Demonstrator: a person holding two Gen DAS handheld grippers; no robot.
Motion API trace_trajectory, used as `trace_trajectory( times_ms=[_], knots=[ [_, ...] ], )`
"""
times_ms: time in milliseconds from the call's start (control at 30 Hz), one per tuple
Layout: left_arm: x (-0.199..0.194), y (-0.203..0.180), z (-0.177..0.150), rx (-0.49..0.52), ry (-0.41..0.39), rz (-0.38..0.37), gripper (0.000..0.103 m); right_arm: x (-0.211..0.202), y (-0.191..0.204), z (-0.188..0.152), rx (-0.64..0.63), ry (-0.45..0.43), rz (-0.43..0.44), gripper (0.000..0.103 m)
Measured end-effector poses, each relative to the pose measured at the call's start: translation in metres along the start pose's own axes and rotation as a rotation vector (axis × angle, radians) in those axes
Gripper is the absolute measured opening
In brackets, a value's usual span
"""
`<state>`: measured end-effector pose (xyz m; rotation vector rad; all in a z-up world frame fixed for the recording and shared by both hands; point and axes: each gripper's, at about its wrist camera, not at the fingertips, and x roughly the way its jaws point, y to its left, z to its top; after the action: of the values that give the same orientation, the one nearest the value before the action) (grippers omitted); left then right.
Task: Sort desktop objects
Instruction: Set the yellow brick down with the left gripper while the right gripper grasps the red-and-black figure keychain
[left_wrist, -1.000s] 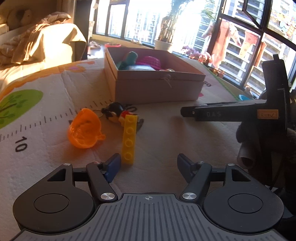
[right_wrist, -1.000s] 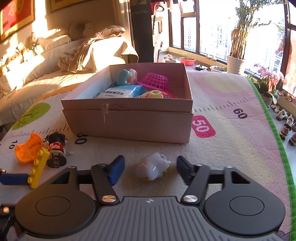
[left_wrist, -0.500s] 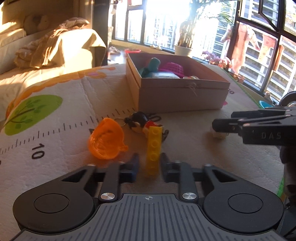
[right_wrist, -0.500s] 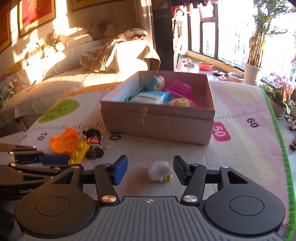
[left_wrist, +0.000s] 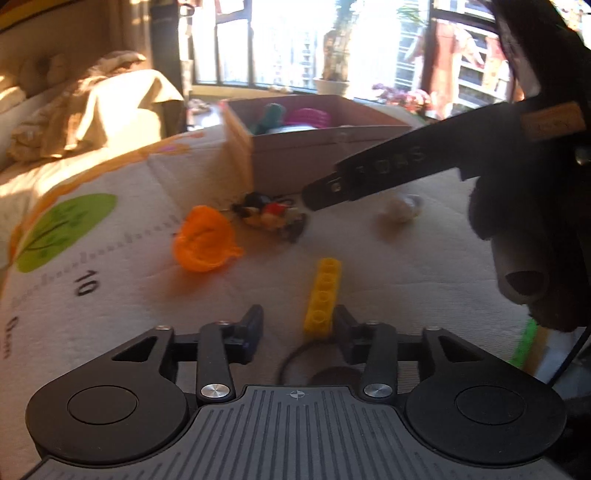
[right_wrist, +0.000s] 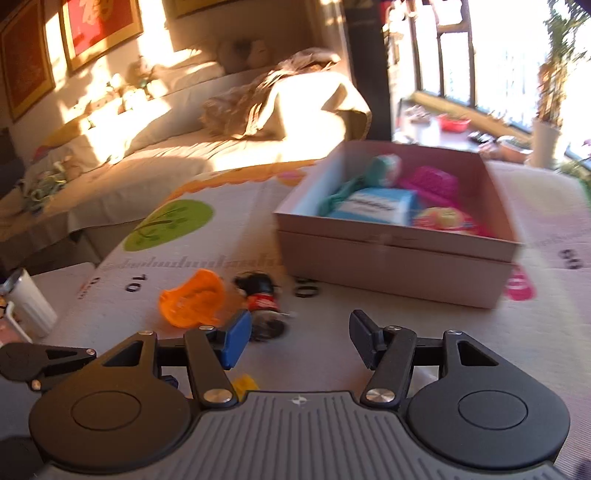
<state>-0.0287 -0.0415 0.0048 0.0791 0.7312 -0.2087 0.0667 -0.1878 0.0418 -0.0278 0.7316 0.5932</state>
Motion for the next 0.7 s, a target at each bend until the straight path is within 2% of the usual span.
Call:
trace_trajectory(
  times_ms=[133, 200, 267, 300, 400, 567, 700],
  knots=[
    [-0.001, 0.008, 0.000, -0.004, 0.000, 0.063, 0.056, 0.032, 0.013, 0.008, -0.003, 0.049, 0.055, 0.060],
    [-0.002, 0.011, 0.000, -0.002, 0.000, 0.097, 0.063, 0.044, 0.019, 0.008, -0.013, 0.069, 0.054, 0.051],
    [-0.001, 0.015, 0.000, -0.010, 0.008, 0.121, 0.069, 0.046, 0.022, 0.007, -0.028, 0.060, 0.038, 0.034],
    [-0.001, 0.016, 0.001, -0.016, 0.011, 0.130, 0.071, 0.044, 0.021, 0.006, -0.029, 0.056, 0.039, 0.030],
    [-0.002, 0.015, 0.002, -0.018, 0.012, 0.139, 0.073, 0.030, 0.011, 0.000, -0.001, 0.043, 0.041, 0.029],
    [-0.004, 0.009, 0.003, -0.037, 0.015, 0.046, 0.079, 0.002, -0.017, -0.021, 0.056, 0.040, -0.018, 0.029],
    [-0.001, -0.003, 0.005, -0.024, 0.023, -0.025, 0.081, -0.022, -0.040, -0.036, 0.103, 0.017, -0.098, 0.029]
  ],
)
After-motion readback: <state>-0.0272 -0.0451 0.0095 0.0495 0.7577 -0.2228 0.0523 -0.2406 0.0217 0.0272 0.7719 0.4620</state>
